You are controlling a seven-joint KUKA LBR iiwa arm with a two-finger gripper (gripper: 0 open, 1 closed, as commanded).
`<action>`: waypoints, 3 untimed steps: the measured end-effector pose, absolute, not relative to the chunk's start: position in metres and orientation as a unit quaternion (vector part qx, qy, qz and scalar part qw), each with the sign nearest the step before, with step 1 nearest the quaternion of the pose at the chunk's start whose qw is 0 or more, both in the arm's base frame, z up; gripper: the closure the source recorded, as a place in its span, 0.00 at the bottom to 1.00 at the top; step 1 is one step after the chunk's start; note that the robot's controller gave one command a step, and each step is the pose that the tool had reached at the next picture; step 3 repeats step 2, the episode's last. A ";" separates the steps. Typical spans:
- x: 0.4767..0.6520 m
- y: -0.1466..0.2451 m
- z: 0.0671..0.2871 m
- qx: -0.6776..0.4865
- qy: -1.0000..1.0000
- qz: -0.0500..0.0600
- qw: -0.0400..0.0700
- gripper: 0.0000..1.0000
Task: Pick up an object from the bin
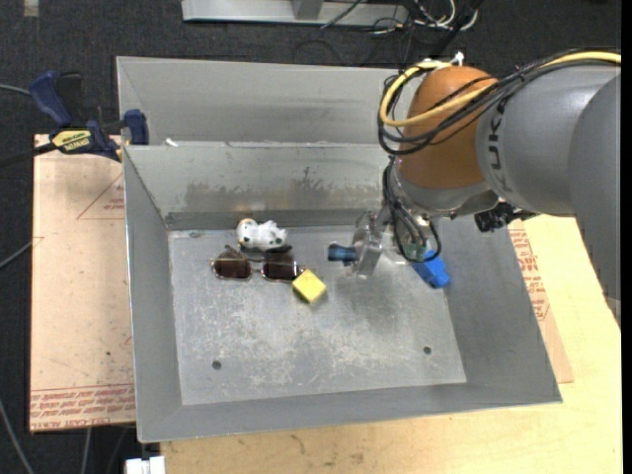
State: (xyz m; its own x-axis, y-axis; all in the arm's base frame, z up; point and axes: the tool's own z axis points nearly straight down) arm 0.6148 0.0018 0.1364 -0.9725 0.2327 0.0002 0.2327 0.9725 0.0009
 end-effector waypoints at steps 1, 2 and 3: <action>0.614 0.002 0.157 -0.117 -0.993 0.000 0.000 1.00; 0.616 0.002 0.170 -0.117 -0.993 -0.001 -0.002 1.00; 0.616 0.002 0.170 -0.117 -0.993 -0.001 -0.002 1.00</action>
Offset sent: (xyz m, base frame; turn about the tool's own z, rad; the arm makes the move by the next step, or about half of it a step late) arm -0.0001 0.0001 0.0576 0.0000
